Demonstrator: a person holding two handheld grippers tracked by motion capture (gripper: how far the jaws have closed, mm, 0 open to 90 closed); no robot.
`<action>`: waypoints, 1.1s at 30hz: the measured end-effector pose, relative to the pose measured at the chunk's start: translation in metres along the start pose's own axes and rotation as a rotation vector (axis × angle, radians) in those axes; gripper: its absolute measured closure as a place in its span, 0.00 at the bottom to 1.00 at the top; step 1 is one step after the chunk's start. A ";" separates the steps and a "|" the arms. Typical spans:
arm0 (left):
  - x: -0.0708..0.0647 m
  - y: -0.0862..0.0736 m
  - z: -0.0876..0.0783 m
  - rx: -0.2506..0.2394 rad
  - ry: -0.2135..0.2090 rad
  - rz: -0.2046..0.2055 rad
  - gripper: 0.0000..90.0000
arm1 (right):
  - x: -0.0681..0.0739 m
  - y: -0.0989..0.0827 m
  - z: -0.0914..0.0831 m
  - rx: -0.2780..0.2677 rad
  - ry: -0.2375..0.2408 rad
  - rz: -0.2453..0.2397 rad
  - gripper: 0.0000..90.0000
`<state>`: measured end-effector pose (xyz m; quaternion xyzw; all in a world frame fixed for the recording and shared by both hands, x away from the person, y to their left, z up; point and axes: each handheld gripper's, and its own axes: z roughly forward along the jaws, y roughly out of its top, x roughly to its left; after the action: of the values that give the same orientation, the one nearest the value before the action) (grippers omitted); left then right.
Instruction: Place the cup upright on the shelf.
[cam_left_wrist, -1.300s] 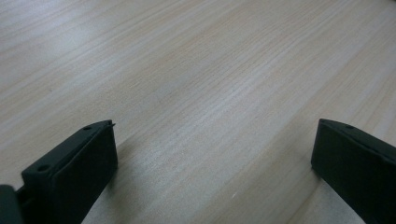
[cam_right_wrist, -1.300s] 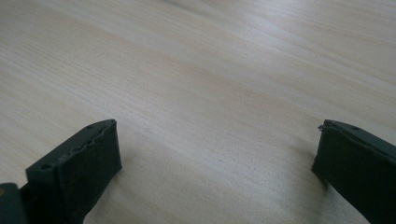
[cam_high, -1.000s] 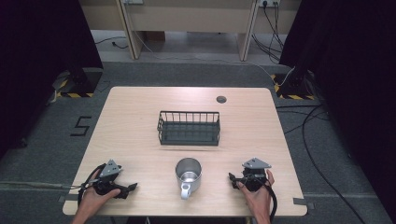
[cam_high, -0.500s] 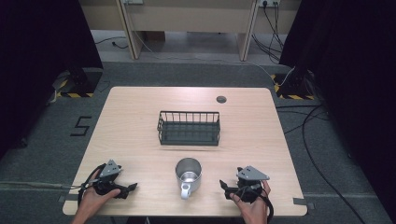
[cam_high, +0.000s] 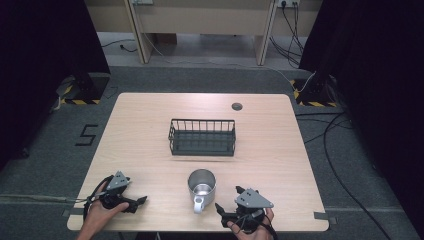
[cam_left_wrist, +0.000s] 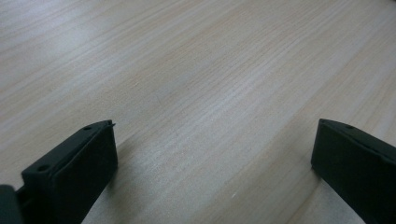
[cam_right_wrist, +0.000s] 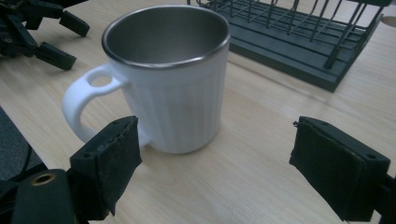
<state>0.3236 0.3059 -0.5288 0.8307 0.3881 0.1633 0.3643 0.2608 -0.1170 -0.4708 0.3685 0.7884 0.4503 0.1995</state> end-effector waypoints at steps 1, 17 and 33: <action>0.000 0.000 0.000 0.000 0.000 0.000 0.00 | 0.001 0.001 0.000 -0.002 0.002 -0.002 0.17; 0.000 0.000 0.000 0.000 0.000 0.000 0.00 | 0.005 0.037 0.008 -0.072 0.028 -0.010 0.27; 0.000 0.000 0.000 0.000 0.000 0.000 0.00 | -0.006 0.043 0.034 -0.023 0.072 0.003 0.66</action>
<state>0.3236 0.3059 -0.5288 0.8306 0.3881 0.1634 0.3644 0.3042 -0.0881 -0.4514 0.3510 0.7894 0.4726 0.1743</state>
